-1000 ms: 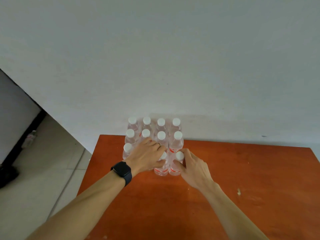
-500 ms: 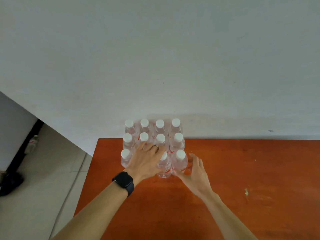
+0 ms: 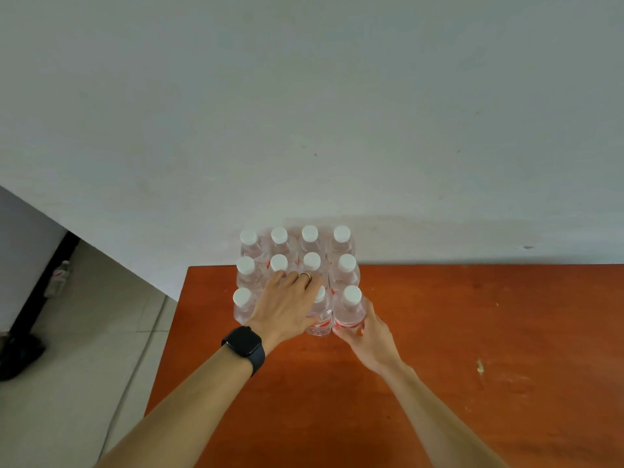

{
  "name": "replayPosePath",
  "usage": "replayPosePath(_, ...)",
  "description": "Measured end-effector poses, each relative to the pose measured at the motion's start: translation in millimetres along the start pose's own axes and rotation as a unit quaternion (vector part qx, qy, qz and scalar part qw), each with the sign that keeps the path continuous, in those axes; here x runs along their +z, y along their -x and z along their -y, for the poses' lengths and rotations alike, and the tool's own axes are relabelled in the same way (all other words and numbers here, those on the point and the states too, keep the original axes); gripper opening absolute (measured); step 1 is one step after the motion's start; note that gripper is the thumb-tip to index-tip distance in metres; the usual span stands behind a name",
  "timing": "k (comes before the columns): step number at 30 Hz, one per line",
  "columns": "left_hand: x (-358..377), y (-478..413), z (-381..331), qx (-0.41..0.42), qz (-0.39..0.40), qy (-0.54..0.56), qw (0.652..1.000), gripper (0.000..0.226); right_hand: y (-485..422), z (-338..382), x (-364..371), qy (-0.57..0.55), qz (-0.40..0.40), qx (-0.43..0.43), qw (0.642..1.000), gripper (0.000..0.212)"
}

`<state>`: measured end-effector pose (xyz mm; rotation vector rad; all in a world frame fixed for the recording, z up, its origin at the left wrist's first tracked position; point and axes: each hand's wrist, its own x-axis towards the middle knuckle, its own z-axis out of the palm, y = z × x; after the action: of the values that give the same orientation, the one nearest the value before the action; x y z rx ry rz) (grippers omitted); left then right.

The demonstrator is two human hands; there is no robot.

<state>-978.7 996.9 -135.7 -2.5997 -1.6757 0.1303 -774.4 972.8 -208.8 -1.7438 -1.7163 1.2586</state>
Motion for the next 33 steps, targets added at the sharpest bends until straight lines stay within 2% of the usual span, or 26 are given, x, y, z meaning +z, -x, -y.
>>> replayPosePath(5, -8, 3, -4, -0.012, 0.02, 0.0, 1.0, 0.071, 0, 4, -3, -0.008, 0.027, 0.04, 0.999, 0.094)
replayPosePath(10, -26, 6, -12, -0.019, 0.027, 0.002, 0.999, 0.06, 20, 7, -14, 0.016, 0.032, 0.087, 0.996, 0.102)
replayPosePath(12, -37, 6, -22, -0.013, 0.017, 0.006, 1.0, 0.051, 38, 5, -23, 0.024, 0.018, 0.093, 0.995, 0.094)
replayPosePath(17, -59, 4, -79, 0.035, 0.0, 0.058, 0.998, 0.045, 105, -9, -61, 0.062, -0.053, 0.061, 0.995, 0.062)
replayPosePath(22, -70, -4, -176, 0.13, 0.007, 0.092, 0.987, 0.039, 199, -43, -119, 0.141, -0.17, 0.048, 0.974, 0.046)
replayPosePath(28, -90, 11, -354, 0.274, 0.029, 0.114, 0.955, 0.039, 363, -96, -186, 0.185, -0.324, 0.151, 0.916, 0.04)
replayPosePath(33, -121, 72, -530, 0.388, 0.014, 0.145, 0.91, 0.039, 529, -156, -217, 0.18, -0.421, 0.241, 0.856, 0.041)
